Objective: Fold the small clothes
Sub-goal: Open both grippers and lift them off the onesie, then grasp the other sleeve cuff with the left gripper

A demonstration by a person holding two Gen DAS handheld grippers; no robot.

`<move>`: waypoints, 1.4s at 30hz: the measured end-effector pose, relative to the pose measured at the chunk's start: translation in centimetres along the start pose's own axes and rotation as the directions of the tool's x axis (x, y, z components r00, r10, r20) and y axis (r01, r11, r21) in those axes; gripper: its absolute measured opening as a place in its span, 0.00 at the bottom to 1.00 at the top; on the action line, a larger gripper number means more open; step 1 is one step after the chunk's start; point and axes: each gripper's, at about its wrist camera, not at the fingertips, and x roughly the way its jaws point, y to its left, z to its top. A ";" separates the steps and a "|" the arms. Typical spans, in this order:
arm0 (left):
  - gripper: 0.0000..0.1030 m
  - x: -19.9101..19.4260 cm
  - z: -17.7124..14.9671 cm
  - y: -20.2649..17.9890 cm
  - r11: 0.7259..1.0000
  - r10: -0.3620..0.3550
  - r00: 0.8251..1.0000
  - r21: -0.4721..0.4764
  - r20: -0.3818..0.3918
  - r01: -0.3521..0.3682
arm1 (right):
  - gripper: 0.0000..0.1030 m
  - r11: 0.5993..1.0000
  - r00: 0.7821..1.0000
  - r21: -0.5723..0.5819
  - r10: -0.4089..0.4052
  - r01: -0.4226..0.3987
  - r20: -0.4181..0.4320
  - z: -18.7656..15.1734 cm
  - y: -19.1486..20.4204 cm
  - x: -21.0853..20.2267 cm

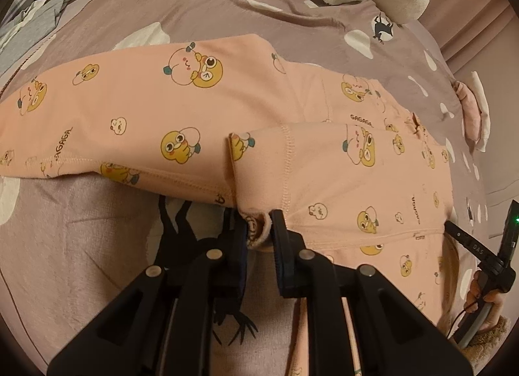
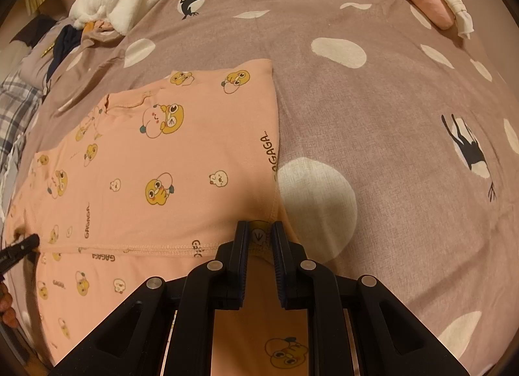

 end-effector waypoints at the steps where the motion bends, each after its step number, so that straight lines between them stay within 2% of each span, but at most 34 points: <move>1: 0.17 0.1 0.0 0.0 1.000 0.003 1.000 -0.002 0.002 -0.003 | 0.17 1.000 1.000 0.000 -0.001 0.001 0.000 0.0 0.0 0.0; 5: 0.18 0.1 -0.1 0.2 0.999 0.006 1.000 -0.031 0.014 -0.006 | 0.17 1.000 1.000 0.007 -0.005 0.005 -0.001 0.1 0.1 0.0; 8: 0.24 -0.4 -0.3 0.5 0.999 0.015 1.000 -0.053 0.022 -0.014 | 0.17 1.000 1.000 0.012 -0.009 0.009 -0.002 0.1 0.2 -0.1; 12: 0.35 -1.4 -0.7 0.6 0.997 0.070 0.997 -0.048 0.044 -0.068 | 0.17 1.000 1.000 0.018 -0.013 0.013 0.003 -0.1 0.3 -0.6; 14: 0.35 -2.3 -0.8 0.8 0.995 0.087 0.994 -0.053 0.062 -0.084 | 0.17 1.000 1.000 0.027 -0.012 0.012 0.009 -0.2 0.3 -1.0; 18: 0.51 -5.0 -1.2 1.5 0.993 0.107 0.986 -0.072 0.125 -0.099 | 0.18 0.999 0.998 0.026 0.024 -0.026 0.065 -0.2 0.7 -3.2; 20: 0.59 -6.5 -1.4 1.8 0.993 0.102 0.982 -0.082 0.161 -0.089 | 0.26 1.000 0.993 0.016 0.025 -0.027 0.112 -0.2 1.1 -4.6; 21: 0.66 -7.3 -1.5 2.0 0.992 0.102 0.978 -0.089 0.181 -0.087 | 0.31 1.000 0.989 0.011 0.027 -0.028 0.145 -0.2 1.4 -5.7; 22: 0.74 -8.2 -1.6 2.2 0.991 0.106 0.973 -0.097 0.206 -0.087 | 0.40 0.999 0.984 0.007 0.032 -0.033 0.174 -0.3 1.7 -6.5; 23: 0.77 -9.2 -1.7 2.5 0.990 0.114 0.966 -0.107 0.233 -0.091 | 0.48 0.999 0.976 0.003 0.043 -0.044 0.212 -0.4 2.0 -7.7; 25: 0.86 -10.8 -1.9 3.0 0.986 0.135 0.951 -0.130 0.279 -0.101 | 0.57 0.998 0.962 -0.003 0.063 -0.065 0.265 -0.5 2.6 -9.4; 28: 0.94 -12.9 -2.2 4.3 0.976 0.170 0.928 -0.189 0.331 -0.112 | 0.76 0.995 0.932 -0.020 0.102 -0.102 0.347 -1.0 3.5 -12.3; 29: 0.94 -13.5 -2.4 5.1 0.971 0.179 0.921 -0.214 0.345 -0.109 | 0.79 0.994 0.920 -0.030 0.111 -0.108 0.375 -1.3 3.7 -13.1; 32: 0.96 -14.3 -2.5 7.2 0.955 0.196 0.911 -0.280 0.362 -0.094 | 0.93 0.992 0.889 -0.063 0.122 -0.105 0.441 -2.4 4.5 -15.3; 36: 0.96 -14.5 -2.5 10.8 0.927 0.222 0.910 -0.365 0.349 -0.086 | 0.98 0.995 0.858 -0.062 0.103 -0.083 0.504 -3.8 5.2 -17.0; 42: 0.95 -13.9 -2.4 15.7 0.879 0.293 0.900 -0.462 0.324 -0.120 | 0.98 0.998 0.834 -0.046 0.055 -0.036 0.550 -5.5 6.1 -17.9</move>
